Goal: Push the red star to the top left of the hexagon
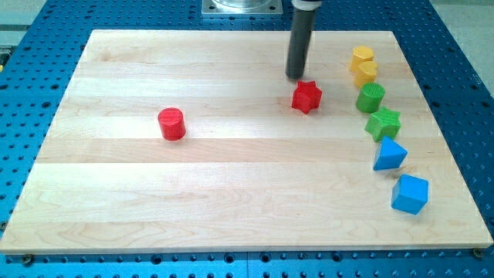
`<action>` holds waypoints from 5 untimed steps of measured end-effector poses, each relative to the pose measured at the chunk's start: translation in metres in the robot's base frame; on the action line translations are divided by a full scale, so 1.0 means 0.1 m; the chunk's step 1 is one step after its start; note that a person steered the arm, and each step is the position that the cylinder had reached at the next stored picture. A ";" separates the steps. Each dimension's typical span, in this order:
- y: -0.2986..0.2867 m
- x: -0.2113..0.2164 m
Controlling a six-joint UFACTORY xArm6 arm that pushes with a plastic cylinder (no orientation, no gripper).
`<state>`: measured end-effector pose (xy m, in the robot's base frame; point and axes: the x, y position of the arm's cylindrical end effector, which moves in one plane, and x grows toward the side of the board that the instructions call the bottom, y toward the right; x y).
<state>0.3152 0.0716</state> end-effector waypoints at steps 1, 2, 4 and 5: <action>-0.10 0.42; -0.21 0.72; 0.89 0.17; 0.96 -0.48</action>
